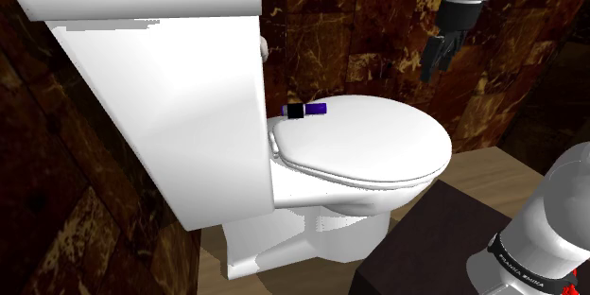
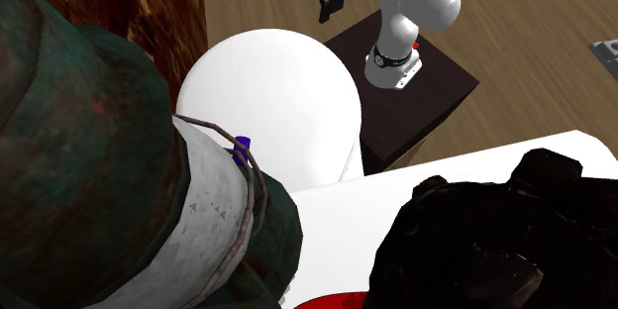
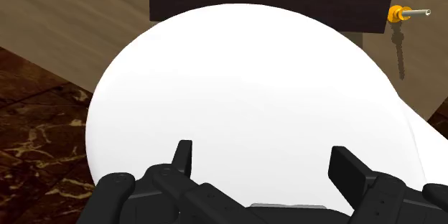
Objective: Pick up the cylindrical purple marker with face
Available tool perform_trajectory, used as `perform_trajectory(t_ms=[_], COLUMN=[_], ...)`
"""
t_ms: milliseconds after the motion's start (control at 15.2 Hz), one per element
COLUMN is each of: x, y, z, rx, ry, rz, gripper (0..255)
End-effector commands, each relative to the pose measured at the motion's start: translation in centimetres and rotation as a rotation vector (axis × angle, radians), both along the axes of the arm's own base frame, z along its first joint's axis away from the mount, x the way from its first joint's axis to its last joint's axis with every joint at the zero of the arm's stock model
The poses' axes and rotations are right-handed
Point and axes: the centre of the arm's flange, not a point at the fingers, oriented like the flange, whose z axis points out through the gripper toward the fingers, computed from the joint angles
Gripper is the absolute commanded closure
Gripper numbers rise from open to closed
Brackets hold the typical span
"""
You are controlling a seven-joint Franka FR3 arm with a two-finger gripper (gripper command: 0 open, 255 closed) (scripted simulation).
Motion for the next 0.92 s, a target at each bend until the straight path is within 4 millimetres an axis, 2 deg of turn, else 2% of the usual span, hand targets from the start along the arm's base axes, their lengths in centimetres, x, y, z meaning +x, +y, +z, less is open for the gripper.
perform_trajectory(t_ms=[0, 396, 858], x=[0.0, 7.9, 16.7], y=[0.0, 0.0, 1.8], z=[0.0, -2.5, -5.7], rx=[0.0, 0.021, 0.046], ry=[0.0, 0.035, 0.075], rz=[0.0, 0.184, 0.398], gripper=[0, 0, 0])
